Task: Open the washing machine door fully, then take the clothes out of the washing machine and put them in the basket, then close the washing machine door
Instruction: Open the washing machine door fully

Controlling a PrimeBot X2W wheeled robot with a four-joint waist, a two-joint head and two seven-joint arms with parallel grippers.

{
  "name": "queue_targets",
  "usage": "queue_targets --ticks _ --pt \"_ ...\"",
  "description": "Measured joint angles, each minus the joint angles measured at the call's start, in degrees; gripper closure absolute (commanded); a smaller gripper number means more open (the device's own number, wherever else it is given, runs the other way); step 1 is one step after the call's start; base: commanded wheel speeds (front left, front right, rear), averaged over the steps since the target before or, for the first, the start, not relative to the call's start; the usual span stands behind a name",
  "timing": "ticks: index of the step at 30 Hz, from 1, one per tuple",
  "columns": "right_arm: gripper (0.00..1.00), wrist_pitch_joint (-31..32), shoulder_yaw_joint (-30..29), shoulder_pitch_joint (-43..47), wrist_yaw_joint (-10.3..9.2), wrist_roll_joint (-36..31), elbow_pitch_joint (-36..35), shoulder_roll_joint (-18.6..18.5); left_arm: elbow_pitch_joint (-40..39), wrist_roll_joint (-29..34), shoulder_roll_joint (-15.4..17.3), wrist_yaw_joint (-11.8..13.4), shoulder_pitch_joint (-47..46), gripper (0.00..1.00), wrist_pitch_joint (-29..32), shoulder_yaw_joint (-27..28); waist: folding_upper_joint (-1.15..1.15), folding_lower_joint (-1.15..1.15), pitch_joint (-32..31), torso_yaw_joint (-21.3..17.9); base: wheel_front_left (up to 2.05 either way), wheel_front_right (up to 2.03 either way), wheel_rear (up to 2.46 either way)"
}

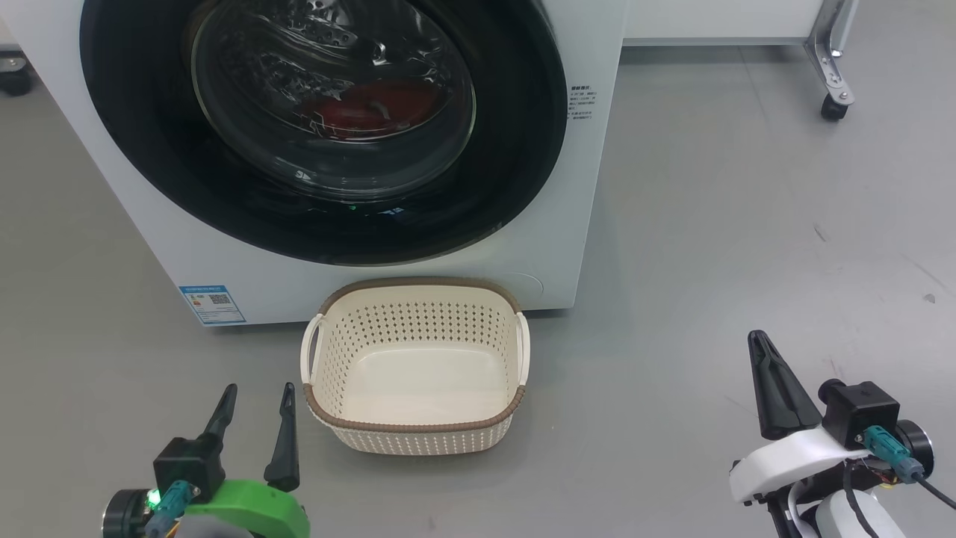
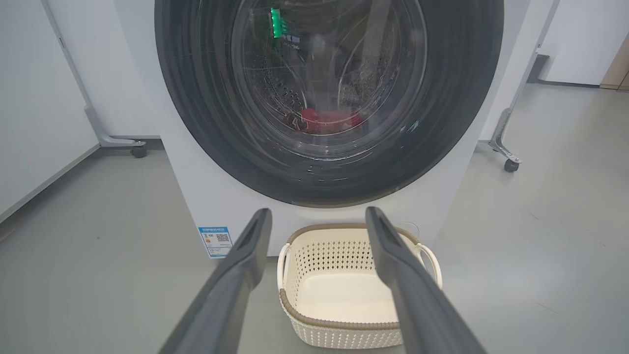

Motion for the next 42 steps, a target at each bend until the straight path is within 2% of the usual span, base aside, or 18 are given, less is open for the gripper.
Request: queue_targets --ticks 6,13,18,26,36,42 --pt "1.00 0.0 -0.2 0.0 0.56 0.0 0.2 0.3 0.1 0.8 -0.1 0.0 0.0 0.00 0.0 0.4 0.00 0.00 0.2 0.1 0.00 0.00 0.00" --pt "1.00 0.0 -0.4 0.9 2.74 2.6 2.8 1.3 0.0 1.3 -0.3 0.0 -0.1 0.00 0.0 0.7 0.00 0.00 0.5 0.2 0.00 0.00 0.00" --pt "1.00 1.0 -3.5 0.8 5.15 13.2 3.6 4.7 -0.4 1.6 -0.5 -0.1 -0.4 0.00 0.0 0.7 0.00 0.00 1.8 0.4 0.00 0.00 0.00" --pt "1.00 5.2 -7.7 -4.5 7.06 29.6 4.0 5.6 -1.7 2.4 -0.8 -0.6 -2.7 0.00 0.0 0.7 0.00 0.00 4.7 0.6 0.00 0.00 0.00" --pt "1.00 14.9 -12.3 -15.2 7.17 53.0 4.0 5.6 -3.6 3.5 -1.2 -1.2 -6.0 0.00 -0.1 0.0 0.00 0.00 9.5 1.5 0.00 0.00 0.00" --pt "1.00 22.3 -14.0 -22.8 7.16 64.5 4.0 5.4 -4.7 3.9 -1.3 -1.5 -7.9 0.00 -0.1 -0.4 0.00 0.00 12.6 2.3 0.00 0.00 0.00"
